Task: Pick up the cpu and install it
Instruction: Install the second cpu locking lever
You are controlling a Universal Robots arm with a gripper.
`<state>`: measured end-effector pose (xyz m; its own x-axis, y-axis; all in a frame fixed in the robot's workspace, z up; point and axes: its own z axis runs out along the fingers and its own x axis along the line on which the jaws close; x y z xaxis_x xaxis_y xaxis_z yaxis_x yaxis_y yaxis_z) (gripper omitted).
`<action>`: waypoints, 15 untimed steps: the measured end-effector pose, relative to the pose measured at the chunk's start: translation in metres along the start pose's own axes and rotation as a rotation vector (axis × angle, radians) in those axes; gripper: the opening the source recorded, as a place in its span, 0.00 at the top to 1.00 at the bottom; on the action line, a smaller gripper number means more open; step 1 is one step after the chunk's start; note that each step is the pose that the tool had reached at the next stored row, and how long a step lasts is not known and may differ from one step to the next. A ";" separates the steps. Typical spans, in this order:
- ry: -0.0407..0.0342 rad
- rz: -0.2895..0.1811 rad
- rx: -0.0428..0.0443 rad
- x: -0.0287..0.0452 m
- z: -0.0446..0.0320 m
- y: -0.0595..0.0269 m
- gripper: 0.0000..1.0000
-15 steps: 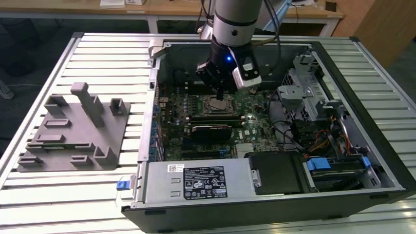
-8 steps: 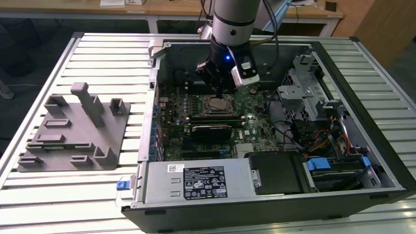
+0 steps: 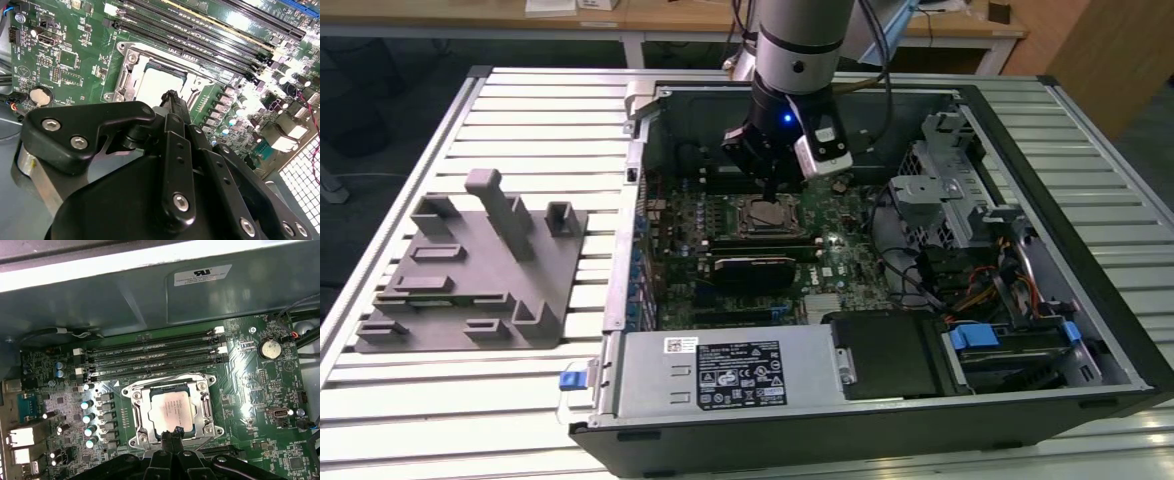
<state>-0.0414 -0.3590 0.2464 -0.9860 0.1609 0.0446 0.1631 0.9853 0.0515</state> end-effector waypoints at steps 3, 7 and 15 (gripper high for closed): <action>0.0000 0.000 0.0000 0.0000 0.0001 0.0001 0.89; 0.0005 0.000 -0.0008 -0.0001 0.0001 -0.0002 0.89; 0.0014 0.000 -0.0030 -0.0056 -0.0005 -0.0091 0.89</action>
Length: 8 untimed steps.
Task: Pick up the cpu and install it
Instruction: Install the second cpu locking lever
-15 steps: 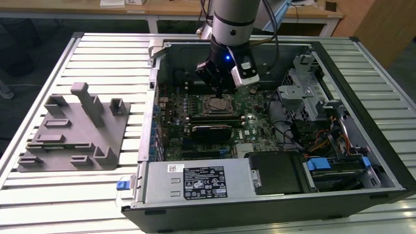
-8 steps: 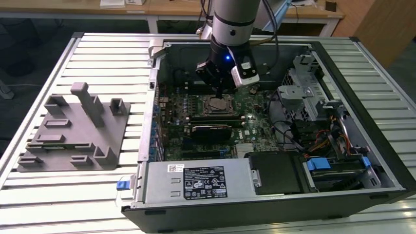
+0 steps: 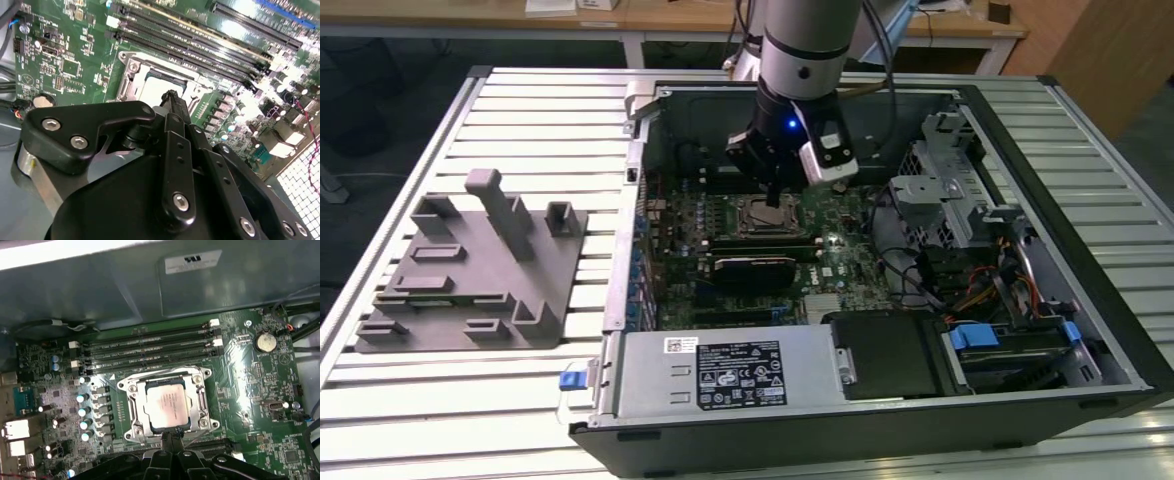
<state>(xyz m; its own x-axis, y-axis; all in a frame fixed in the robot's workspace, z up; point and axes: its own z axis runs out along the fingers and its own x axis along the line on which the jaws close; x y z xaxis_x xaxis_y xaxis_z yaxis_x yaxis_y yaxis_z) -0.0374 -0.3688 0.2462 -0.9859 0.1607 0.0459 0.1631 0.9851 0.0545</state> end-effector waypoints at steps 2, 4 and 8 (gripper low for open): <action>0.0000 0.000 -0.0001 -0.0006 -0.0001 -0.0025 0.89; 0.0000 0.000 0.0000 -0.0011 -0.0001 -0.0054 0.89; 0.0001 0.000 -0.0003 -0.0023 0.0015 -0.0129 0.89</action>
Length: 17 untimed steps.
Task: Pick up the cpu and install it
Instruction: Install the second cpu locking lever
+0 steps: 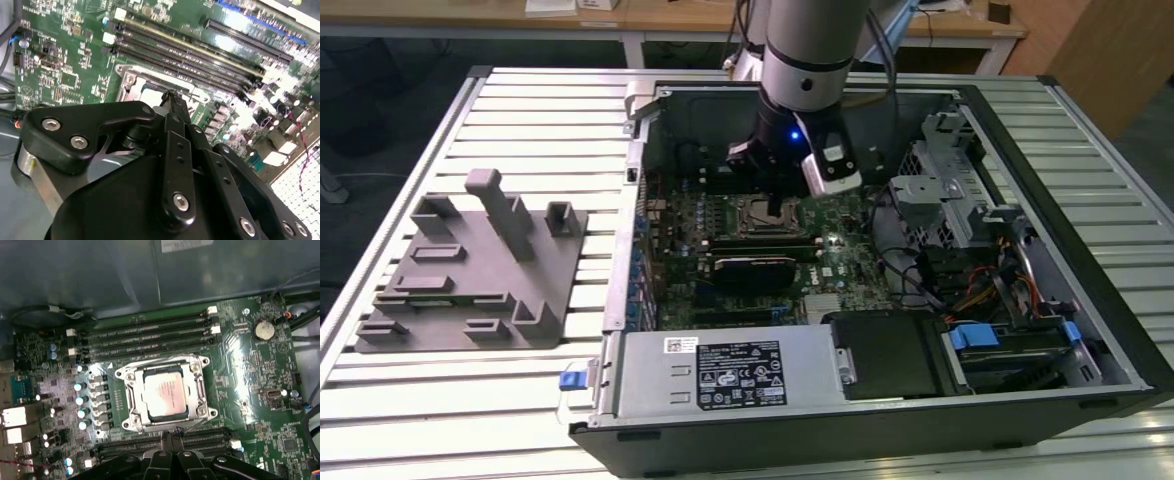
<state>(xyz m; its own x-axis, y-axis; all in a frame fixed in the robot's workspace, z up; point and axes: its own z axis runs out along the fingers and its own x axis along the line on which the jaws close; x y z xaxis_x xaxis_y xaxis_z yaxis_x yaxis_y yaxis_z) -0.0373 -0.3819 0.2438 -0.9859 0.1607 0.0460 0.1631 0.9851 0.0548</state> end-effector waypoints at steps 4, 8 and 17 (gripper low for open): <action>0.0000 0.000 0.0000 -0.0002 0.0035 -0.0014 0.89; 0.0000 -0.002 0.0000 0.0007 0.0068 -0.0048 0.89; 0.0003 -0.006 0.0002 0.0123 0.0156 -0.0085 0.89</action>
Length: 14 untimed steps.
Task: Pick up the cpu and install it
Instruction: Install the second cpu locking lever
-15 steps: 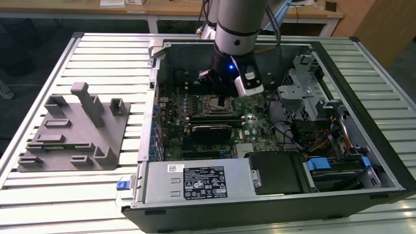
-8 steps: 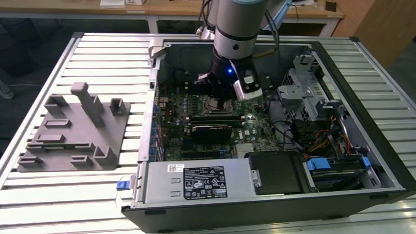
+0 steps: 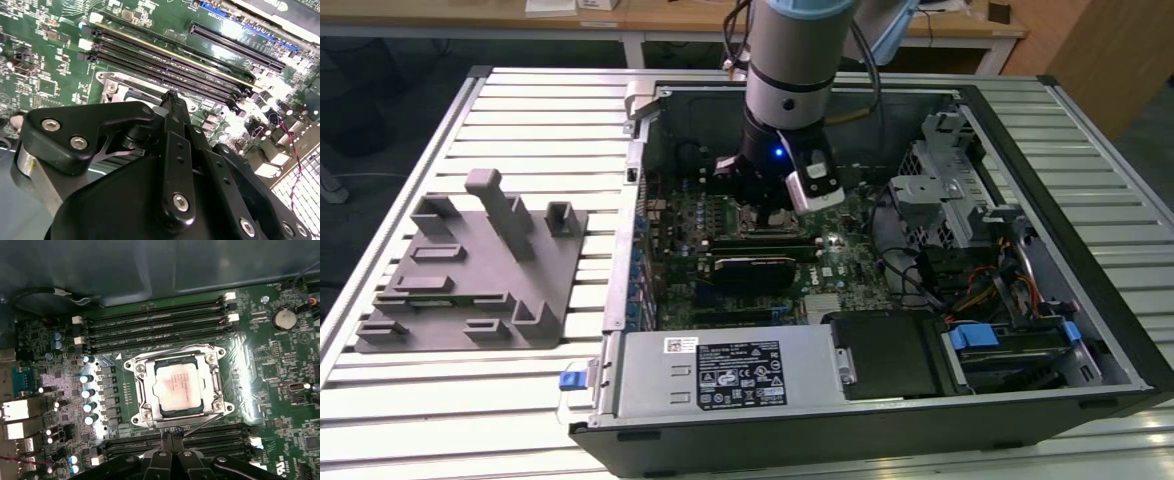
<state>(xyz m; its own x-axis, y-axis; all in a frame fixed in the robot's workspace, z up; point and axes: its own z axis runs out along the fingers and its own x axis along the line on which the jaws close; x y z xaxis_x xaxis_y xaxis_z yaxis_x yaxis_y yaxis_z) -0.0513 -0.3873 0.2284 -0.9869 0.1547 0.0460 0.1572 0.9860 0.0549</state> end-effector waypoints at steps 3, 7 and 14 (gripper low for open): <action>0.0000 -0.001 0.0001 0.0005 0.0041 -0.0004 0.89; 0.0001 -0.001 0.0002 0.0034 0.0075 -0.0022 0.89; 0.0003 -0.001 -0.0023 0.0073 0.0133 -0.0102 0.89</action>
<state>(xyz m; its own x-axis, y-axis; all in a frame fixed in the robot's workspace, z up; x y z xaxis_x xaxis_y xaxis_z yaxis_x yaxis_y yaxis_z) -0.0606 -0.3954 0.2149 -0.9870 0.1540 0.0462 0.1565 0.9860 0.0571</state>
